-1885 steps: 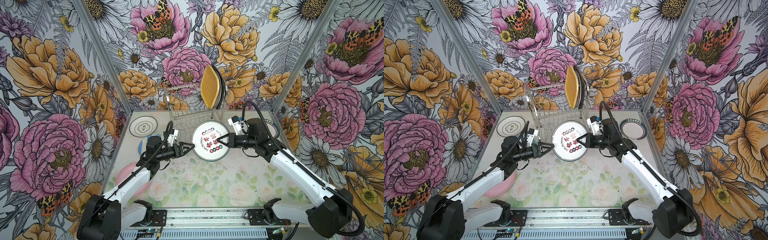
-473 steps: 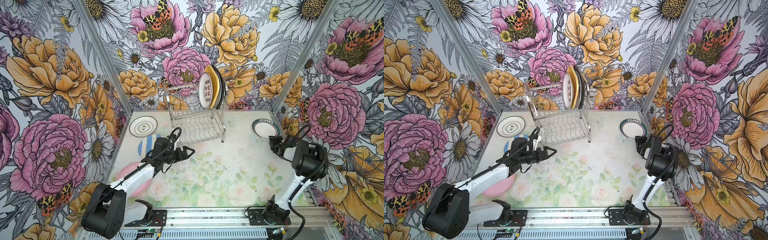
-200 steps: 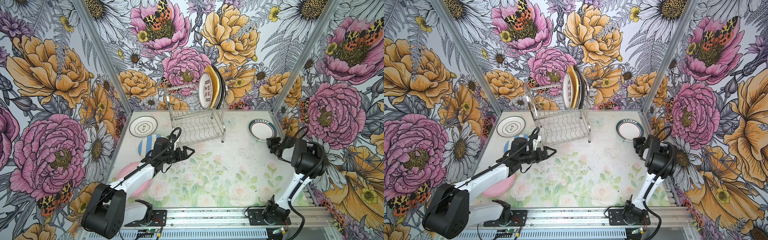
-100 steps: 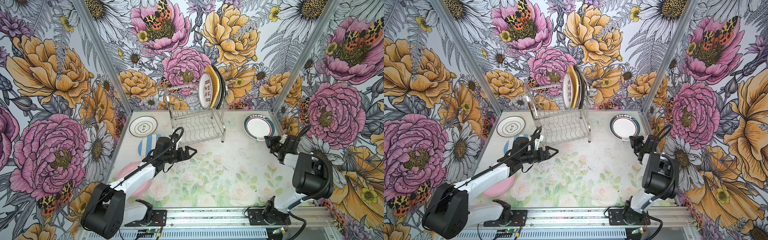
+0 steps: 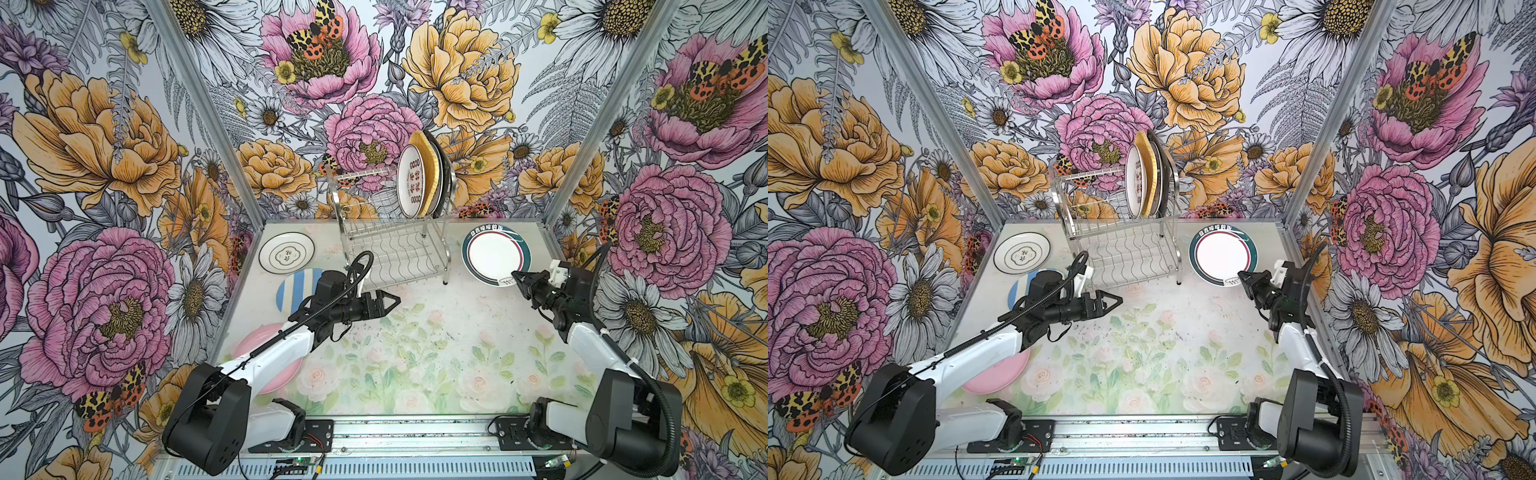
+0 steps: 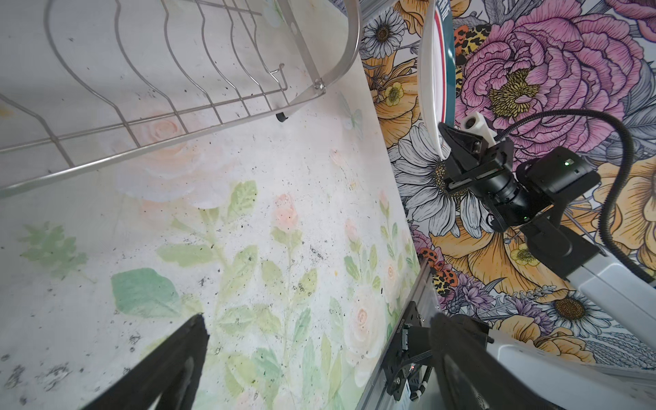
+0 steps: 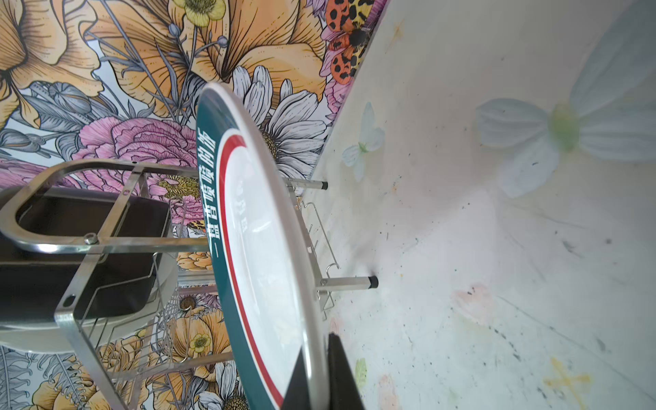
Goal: Load plates into a dish rack
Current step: Pick up the plate from the top-right of the table, then place the plate on the dish rack.
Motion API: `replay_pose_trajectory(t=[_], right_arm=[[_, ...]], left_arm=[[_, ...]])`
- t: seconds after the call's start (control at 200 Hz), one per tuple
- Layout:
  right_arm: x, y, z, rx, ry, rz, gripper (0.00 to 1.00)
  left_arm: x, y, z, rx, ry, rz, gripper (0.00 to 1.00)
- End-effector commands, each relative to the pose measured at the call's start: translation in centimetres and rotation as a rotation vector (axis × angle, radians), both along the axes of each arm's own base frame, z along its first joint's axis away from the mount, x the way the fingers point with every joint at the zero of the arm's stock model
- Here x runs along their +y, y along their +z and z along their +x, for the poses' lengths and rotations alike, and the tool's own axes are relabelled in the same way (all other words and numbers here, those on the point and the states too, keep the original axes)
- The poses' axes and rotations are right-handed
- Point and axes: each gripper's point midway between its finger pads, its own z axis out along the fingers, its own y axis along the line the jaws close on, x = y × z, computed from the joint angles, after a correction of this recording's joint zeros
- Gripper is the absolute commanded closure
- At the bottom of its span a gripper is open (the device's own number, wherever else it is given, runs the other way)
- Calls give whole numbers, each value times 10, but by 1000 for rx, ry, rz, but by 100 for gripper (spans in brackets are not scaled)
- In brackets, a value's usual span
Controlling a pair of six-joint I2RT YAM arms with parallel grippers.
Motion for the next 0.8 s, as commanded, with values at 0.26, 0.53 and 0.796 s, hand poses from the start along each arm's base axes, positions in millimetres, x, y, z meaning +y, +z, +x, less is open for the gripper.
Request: replay_pose_trajectory(t=[0.26, 0.53, 0.796], right_arm=[[98, 14, -50, -34, 320, -47, 100], [160, 19, -72, -56, 511, -75, 100], [201, 27, -84, -87, 653, -94, 100]], left_arm=[[-25, 40, 9, -118, -94, -113, 3], [-31, 46, 7, -131, -125, -154, 7], [-30, 48, 5, -130, -123, -177, 23]])
